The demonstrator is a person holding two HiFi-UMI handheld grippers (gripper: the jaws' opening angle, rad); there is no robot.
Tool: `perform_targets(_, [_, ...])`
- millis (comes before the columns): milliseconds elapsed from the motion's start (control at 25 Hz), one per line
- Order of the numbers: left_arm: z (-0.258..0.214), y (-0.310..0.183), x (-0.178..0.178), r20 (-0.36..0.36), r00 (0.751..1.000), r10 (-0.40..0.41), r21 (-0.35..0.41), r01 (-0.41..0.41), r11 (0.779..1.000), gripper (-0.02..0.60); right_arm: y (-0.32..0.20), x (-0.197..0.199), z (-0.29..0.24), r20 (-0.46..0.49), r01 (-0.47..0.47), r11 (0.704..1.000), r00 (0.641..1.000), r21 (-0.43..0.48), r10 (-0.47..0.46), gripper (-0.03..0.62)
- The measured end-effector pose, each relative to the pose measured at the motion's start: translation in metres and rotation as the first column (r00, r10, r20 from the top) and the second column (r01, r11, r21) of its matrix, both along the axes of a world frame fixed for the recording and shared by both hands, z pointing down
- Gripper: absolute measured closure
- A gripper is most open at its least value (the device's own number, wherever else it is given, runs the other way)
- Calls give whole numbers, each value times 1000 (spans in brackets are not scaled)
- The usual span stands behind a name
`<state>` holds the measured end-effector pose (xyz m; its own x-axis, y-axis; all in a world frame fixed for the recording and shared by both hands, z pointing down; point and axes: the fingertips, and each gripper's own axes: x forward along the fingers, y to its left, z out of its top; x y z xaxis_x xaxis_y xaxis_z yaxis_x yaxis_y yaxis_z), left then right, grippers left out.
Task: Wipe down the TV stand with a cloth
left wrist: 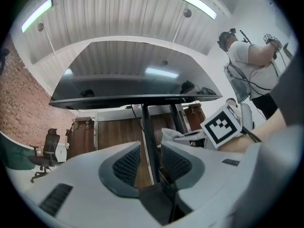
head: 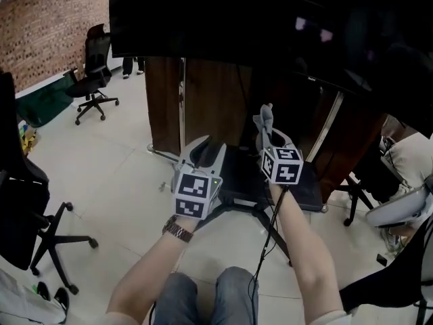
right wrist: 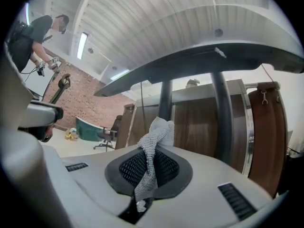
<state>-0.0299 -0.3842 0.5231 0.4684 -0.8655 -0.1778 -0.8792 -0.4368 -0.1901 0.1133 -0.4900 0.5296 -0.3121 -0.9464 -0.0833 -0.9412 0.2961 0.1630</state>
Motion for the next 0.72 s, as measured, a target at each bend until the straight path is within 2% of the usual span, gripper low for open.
perform_targets(160, [20, 10, -10, -1, 1000, 3, -22, -3, 1000, 436, 7, 47, -45, 51, -119, 984, 992, 129, 113, 569])
perform_targets(240, [22, 14, -18, -18, 1000, 6, -31, -6, 1000, 436, 4, 74, -63, 69, -183, 972, 982, 147, 174, 569])
perform_targets(360, [29, 16, -28, -28, 1000, 5, -43, -6, 999, 436, -15, 108, -45, 65, -246, 966, 968, 77, 241, 569])
perform_targets(480, [49, 11, -37, -24, 1000, 3, -62, -5, 998, 436, -26, 131, 19, 59, -295, 954, 953, -57, 299, 569])
perform_targets(600, [82, -1, -44, -35, 999, 0, -119, -5, 993, 436, -21, 141, 84, 79, -328, 931, 936, -159, 343, 569])
perform_targets(640, [91, -4, -46, -39, 999, -2, -135, -4, 991, 436, -13, 140, 94, 110, -326, 931, 932, -166, 346, 569])
perform_targets(720, [100, -9, -53, -58, 998, -13, -147, 5, 989, 436, 21, 120, 92, 223, -279, 954, 928, -108, 297, 569])
